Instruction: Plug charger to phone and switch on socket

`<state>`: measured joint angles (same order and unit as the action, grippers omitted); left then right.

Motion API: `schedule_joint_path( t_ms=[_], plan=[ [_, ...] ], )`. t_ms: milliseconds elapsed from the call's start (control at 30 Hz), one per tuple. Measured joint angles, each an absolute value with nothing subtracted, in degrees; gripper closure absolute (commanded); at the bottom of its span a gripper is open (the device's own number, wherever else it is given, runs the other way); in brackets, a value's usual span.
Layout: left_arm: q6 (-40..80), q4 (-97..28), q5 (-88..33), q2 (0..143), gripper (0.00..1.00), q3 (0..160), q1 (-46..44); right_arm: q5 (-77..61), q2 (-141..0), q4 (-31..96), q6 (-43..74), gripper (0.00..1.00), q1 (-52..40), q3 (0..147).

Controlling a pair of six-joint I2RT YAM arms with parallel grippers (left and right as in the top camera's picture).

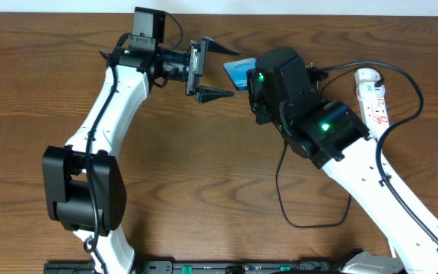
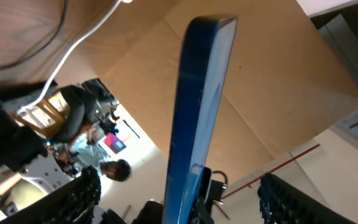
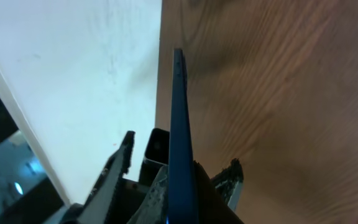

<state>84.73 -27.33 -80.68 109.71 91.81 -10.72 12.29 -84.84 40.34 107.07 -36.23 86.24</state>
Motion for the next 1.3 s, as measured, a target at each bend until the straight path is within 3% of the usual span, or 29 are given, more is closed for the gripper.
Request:
schedule_joint_path(
  t_ms=[167, 433, 600, 1300],
  plan=[
    [85.9, -27.2, -80.8, 109.7, 0.42, 91.8, -11.1, 12.1, -84.8, 40.4, 112.4, 0.95, -36.2, 86.2],
    [87.0, -27.2, -80.9, 109.7, 0.47, 91.8, -11.1, 11.1, -85.0, 39.3, 116.1, 0.95, -36.2, 86.2],
    [87.1, -27.2, -80.9, 109.7, 0.61, 91.8, -11.1, 10.1, -85.3, 38.7, 116.6, 0.94, -36.2, 86.2],
    [87.2, -27.1, -80.9, 109.7, 0.69, 91.8, -11.1, 9.4, -85.5, 39.7, 116.8, 0.94, -36.2, 86.2]
  ],
)
